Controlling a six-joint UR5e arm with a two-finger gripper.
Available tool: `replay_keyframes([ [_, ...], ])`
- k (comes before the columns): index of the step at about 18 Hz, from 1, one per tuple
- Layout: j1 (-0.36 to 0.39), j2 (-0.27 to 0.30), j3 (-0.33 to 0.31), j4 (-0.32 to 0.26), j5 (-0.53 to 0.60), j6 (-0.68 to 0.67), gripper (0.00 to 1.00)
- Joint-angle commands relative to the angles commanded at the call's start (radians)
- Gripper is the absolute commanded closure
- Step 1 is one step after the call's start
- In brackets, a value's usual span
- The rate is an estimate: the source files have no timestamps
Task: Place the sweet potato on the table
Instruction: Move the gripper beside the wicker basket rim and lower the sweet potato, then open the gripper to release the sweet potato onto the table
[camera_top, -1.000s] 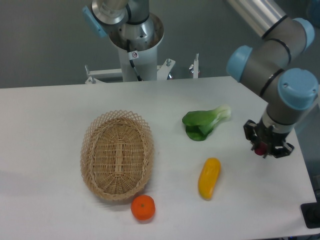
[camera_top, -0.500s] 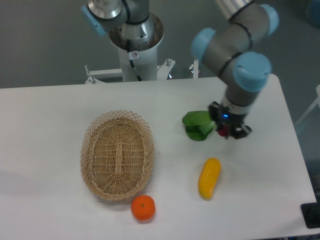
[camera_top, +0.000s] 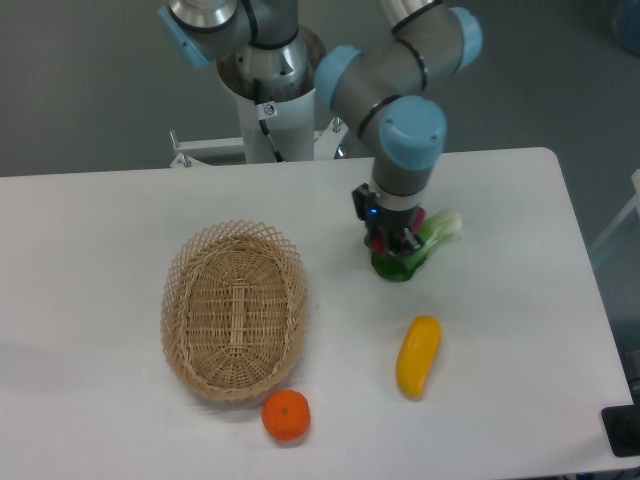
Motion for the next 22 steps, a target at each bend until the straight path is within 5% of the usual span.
replay_keyframes([
  [12,-0.098,-0.014,-0.08,0.003,-0.009,-0.081,0.7],
  [18,-0.1,-0.015,-0.075,0.012,-0.012,-0.089,0.05],
  [22,-0.1,-0.015,-0.065,0.023,-0.012,-0.091,0.0],
])
